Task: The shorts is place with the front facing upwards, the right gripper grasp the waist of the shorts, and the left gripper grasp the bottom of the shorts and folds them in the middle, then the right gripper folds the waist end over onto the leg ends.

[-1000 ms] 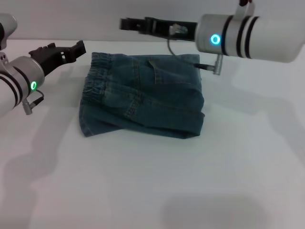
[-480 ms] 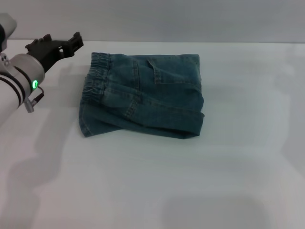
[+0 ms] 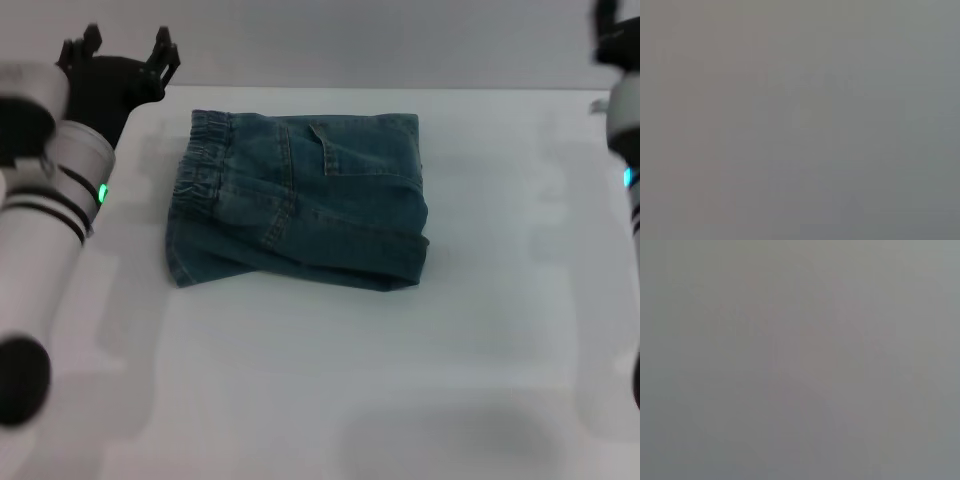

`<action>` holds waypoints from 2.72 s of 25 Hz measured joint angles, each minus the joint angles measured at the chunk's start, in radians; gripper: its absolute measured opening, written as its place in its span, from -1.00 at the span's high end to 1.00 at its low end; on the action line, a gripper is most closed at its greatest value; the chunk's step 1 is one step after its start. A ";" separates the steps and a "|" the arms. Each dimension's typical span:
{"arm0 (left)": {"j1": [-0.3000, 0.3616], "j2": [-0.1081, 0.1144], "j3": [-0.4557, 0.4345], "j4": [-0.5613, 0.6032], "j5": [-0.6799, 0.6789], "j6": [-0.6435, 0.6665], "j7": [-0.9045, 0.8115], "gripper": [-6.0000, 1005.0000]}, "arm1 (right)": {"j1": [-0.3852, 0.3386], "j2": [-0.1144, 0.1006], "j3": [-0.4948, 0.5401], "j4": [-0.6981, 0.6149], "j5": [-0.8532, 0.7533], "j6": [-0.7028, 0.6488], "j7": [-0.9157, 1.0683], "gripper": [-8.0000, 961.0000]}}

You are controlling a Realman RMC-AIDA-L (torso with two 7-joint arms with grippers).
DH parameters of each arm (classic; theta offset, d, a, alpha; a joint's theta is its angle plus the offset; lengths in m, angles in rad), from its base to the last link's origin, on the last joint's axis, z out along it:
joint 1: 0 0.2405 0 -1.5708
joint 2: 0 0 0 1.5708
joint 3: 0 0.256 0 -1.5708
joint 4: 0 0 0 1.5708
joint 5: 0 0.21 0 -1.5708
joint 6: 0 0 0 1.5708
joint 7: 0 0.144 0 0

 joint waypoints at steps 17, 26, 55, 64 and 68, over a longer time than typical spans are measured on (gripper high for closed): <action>-0.174 -0.008 0.292 0.493 0.180 0.466 -0.406 -0.62 | 0.025 -0.003 -0.002 -0.093 -0.488 0.471 0.645 -0.11; -0.188 -0.009 0.360 0.495 0.181 0.390 -0.445 -0.62 | 0.067 -0.004 -0.005 -0.099 -0.495 0.654 0.732 0.49; -0.232 -0.006 0.436 0.562 0.243 0.139 -0.519 -0.62 | -0.194 -0.045 0.223 0.237 -0.806 0.674 0.775 0.93; -0.147 0.000 0.380 0.519 0.241 0.450 -0.508 -0.62 | -0.400 -0.004 0.391 0.365 -1.140 0.528 0.774 0.93; -0.134 -0.003 0.281 0.543 0.236 0.468 -0.497 -0.62 | -0.487 -0.001 0.408 0.302 -1.139 0.253 0.767 0.93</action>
